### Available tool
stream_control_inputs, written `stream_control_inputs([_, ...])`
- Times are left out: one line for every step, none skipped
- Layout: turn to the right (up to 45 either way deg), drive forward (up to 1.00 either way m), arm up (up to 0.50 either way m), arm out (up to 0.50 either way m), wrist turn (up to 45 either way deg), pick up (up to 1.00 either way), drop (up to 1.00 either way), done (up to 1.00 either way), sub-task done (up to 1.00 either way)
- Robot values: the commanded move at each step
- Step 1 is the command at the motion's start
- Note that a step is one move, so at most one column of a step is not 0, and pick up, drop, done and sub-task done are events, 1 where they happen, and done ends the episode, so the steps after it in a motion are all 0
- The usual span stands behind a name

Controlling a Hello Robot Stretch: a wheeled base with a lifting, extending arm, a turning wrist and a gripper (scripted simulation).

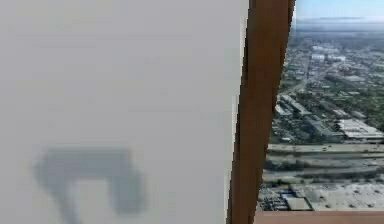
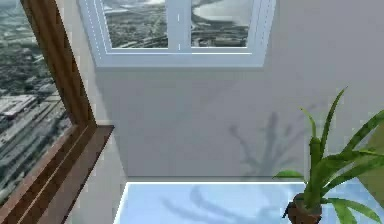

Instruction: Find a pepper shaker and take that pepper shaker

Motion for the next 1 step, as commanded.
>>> stream_control_inputs([-45.0, 0.00, 0.00, 0.00, 0.0, 0.00, 0.00, 0.00, 0.00])
